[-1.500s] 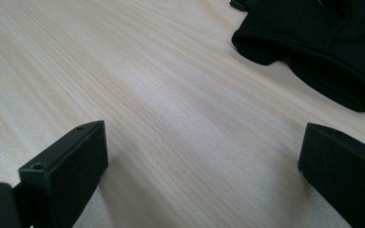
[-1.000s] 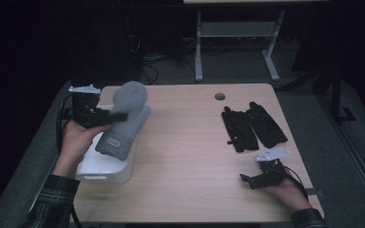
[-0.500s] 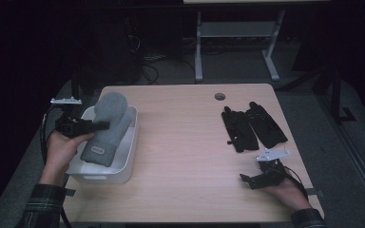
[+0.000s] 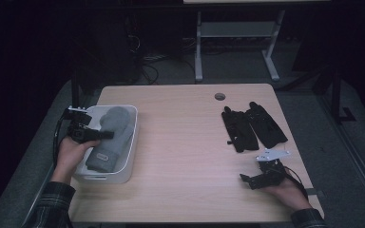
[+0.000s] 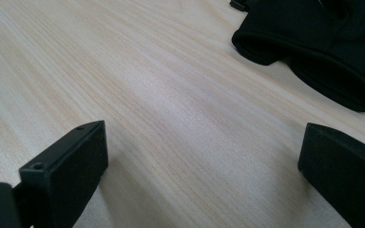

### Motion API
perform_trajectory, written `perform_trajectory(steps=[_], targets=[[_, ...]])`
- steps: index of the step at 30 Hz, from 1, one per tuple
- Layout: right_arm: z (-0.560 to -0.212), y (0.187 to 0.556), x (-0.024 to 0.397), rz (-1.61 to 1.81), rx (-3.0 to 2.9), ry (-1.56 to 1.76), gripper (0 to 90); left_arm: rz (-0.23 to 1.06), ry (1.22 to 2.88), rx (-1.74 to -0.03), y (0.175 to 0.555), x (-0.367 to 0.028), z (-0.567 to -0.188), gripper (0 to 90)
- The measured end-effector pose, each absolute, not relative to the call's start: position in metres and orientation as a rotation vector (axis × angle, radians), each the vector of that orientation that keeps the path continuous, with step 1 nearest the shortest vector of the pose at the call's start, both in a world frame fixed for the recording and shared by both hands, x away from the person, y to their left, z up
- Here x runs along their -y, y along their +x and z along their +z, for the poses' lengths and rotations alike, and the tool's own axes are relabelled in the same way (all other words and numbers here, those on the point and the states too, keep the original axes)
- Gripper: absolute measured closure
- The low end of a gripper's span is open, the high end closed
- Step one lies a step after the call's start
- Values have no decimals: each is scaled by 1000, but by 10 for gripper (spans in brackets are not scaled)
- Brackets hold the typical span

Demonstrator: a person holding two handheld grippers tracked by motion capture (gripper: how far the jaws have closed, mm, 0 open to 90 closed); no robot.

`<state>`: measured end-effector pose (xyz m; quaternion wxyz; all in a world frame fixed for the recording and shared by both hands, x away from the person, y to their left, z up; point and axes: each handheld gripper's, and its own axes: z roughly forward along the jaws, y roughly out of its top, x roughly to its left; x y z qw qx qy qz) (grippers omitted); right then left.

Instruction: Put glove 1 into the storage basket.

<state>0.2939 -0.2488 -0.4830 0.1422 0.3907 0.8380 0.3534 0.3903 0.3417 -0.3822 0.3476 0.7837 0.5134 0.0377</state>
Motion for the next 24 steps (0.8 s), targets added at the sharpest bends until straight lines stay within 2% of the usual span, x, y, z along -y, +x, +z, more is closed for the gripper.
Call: perform_trajectory(steps=[8, 13, 16, 21, 24], targets=[[-483, 294, 249, 1020, -2418, 1129, 24, 105, 2110, -1410, 405, -340, -402, 715], [-483, 294, 249, 1019, -2419, 1129, 24, 115, 2133, -1458, 409, -339, -413, 661], [-483, 294, 249, 1019, -2419, 1128, 25, 151, 2156, -1481, 410, -340, -415, 588], [-483, 294, 249, 1019, -2419, 1128, 24, 217, 2143, -1514, 409, -340, -414, 353], [-483, 294, 249, 1019, -2419, 1127, 24, 249, 2118, -1499, 407, -343, -409, 261]])
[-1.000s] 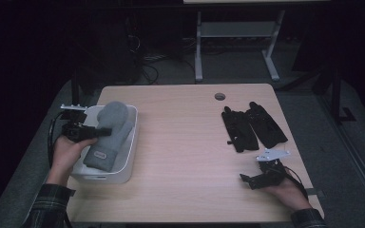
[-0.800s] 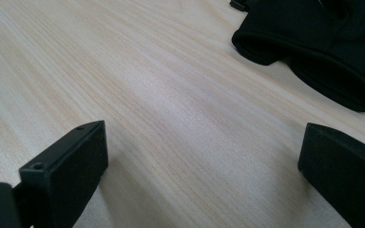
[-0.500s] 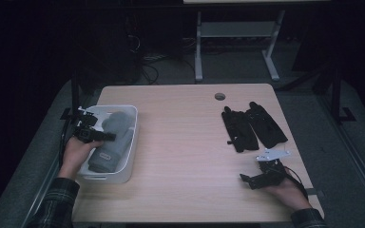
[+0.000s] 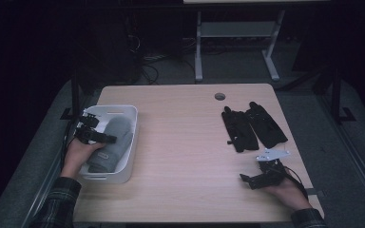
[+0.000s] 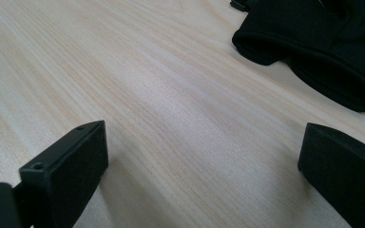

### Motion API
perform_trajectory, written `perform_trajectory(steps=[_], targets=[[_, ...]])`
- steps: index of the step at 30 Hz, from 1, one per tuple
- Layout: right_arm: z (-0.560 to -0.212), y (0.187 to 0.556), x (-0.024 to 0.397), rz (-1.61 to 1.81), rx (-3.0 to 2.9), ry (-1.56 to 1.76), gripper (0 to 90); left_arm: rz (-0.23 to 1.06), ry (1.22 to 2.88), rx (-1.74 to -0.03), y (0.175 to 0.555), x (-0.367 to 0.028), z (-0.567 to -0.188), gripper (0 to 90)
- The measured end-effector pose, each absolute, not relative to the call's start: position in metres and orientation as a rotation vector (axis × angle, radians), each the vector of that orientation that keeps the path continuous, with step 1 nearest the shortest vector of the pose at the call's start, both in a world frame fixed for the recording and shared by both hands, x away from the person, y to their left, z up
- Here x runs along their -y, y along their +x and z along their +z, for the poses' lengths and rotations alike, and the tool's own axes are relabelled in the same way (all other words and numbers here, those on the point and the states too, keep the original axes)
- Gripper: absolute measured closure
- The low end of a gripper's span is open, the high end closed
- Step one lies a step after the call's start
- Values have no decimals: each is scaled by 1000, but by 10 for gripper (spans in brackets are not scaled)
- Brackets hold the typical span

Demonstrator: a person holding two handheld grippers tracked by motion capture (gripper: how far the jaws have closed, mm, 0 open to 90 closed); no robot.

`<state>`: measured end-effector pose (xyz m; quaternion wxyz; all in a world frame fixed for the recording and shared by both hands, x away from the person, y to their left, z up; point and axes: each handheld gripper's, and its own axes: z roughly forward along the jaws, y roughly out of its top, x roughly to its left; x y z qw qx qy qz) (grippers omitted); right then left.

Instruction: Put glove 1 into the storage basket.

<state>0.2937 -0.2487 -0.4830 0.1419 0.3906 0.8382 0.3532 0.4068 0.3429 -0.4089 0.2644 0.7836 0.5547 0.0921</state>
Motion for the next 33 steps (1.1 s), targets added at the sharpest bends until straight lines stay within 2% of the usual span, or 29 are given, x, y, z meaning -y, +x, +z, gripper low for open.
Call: perform_trajectory(steps=[3, 11, 21, 33], targets=[[-483, 294, 249, 1020, -2417, 1123, 24, 281, 2105, -1473, 405, -344, -400, 215], [-483, 294, 249, 1021, -2418, 1120, 24, 329, 2069, -1369, 398, -332, -370, 194], [-483, 294, 249, 1020, -2418, 1120, 24, 299, 2063, -1205, 390, -291, -346, 193], [-483, 294, 249, 1021, -2423, 1124, 24, 275, 2081, -1041, 377, -239, -339, 194]])
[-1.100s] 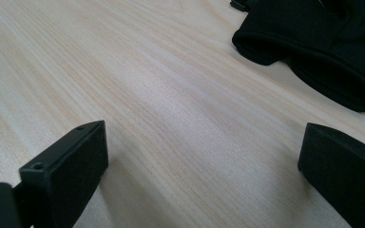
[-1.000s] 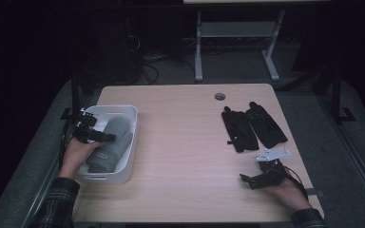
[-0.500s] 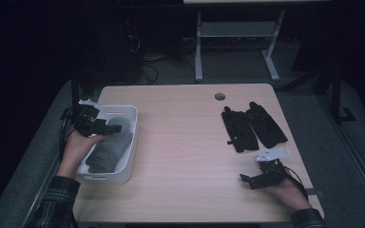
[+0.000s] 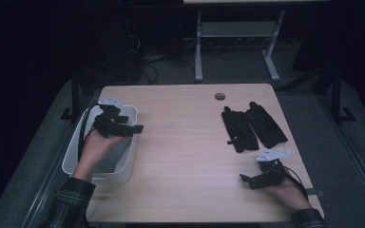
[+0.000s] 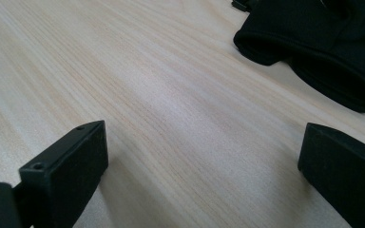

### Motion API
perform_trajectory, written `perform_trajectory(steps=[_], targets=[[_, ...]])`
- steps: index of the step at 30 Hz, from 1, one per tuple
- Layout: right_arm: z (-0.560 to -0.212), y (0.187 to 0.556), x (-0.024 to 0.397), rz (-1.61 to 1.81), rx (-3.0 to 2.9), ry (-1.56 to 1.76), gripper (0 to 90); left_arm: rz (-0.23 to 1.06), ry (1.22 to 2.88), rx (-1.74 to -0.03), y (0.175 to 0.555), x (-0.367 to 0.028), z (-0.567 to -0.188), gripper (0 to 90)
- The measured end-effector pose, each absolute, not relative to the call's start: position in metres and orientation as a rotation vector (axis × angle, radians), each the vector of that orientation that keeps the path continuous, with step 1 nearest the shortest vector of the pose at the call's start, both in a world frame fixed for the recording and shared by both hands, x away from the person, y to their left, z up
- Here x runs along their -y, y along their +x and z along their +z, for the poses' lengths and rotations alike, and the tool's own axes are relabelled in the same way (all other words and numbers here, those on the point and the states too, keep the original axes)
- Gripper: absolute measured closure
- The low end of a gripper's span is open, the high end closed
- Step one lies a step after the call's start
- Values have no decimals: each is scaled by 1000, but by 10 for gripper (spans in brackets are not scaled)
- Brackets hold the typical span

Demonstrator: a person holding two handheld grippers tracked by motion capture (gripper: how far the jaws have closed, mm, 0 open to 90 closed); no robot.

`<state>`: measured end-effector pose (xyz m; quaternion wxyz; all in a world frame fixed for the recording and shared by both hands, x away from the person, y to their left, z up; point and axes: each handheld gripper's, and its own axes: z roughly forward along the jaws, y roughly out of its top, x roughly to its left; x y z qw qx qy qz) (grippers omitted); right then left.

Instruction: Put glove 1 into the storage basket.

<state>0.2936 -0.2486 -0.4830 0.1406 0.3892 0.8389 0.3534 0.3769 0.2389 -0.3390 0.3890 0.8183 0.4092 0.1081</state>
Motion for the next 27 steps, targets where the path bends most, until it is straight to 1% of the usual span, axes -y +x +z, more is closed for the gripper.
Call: perform_trajectory(steps=[7, 13, 16, 22, 27], targets=[[-483, 294, 249, 1020, -2423, 1125, 24, 248, 2101, -954, 366, -208, -345, 190], [-483, 294, 249, 1021, -2423, 1124, 24, 215, 2131, -873, 355, -181, -354, 157], [-483, 294, 249, 1020, -2423, 1123, 24, 204, 2148, -845, 351, -172, -361, 130], [-483, 294, 249, 1020, -2422, 1124, 24, 206, 2192, -784, 339, -154, -377, 126], [-483, 294, 249, 1021, -2423, 1125, 24, 199, 2196, -759, 328, -145, -395, 126]])
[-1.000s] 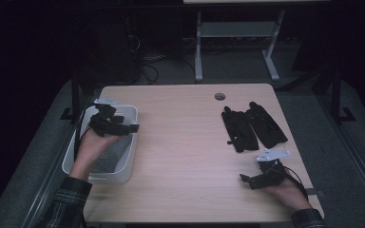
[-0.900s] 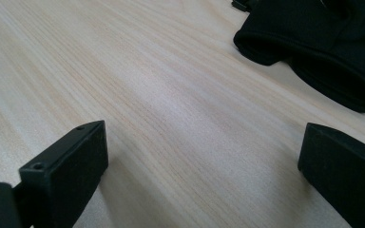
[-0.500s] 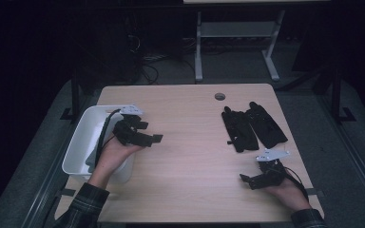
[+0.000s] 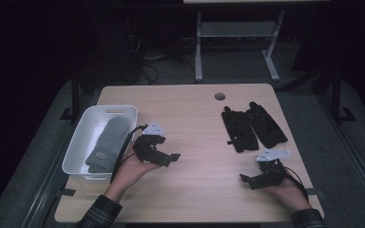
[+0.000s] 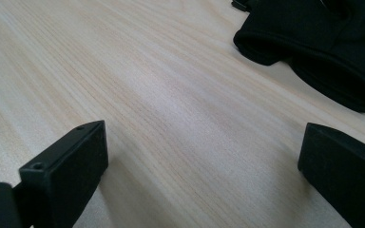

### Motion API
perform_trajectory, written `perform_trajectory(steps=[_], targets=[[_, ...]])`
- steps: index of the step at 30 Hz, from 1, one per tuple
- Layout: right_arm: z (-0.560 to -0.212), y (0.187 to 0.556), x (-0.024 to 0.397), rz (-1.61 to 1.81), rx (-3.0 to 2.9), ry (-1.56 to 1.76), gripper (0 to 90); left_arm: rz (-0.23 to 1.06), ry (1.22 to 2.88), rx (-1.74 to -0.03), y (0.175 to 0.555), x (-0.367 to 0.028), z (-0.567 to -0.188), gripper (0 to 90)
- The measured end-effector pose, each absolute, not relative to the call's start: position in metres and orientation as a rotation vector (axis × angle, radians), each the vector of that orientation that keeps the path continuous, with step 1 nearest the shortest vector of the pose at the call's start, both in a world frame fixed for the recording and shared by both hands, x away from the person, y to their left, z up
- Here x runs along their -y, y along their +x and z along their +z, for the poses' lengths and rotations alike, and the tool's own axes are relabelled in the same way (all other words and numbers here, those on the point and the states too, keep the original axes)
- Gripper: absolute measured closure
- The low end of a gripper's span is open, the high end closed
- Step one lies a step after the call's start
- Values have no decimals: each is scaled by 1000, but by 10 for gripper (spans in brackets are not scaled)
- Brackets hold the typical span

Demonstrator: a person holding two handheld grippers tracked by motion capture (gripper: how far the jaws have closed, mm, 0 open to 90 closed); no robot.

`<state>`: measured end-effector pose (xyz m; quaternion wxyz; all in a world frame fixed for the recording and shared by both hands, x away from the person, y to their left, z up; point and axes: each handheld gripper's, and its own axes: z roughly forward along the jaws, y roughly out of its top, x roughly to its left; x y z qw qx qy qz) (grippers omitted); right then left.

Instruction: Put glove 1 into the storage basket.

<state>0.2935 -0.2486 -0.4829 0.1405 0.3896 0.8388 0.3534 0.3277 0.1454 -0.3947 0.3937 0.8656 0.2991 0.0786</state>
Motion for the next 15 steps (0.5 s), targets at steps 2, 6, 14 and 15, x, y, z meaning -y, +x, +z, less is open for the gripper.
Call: perform_trajectory(steps=[2, 6, 14, 15], targets=[[-483, 294, 249, 1020, -2423, 1125, 24, 196, 2198, -745, 324, -144, -403, 126], [-483, 294, 249, 1020, -2423, 1124, 24, 207, 2204, -735, 317, -143, -418, 127], [-483, 294, 249, 1020, -2423, 1124, 24, 218, 2302, -772, 311, -146, -450, 127], [-483, 294, 249, 1021, -2423, 1124, 24, 203, 2309, -788, 311, -145, -455, 127]])
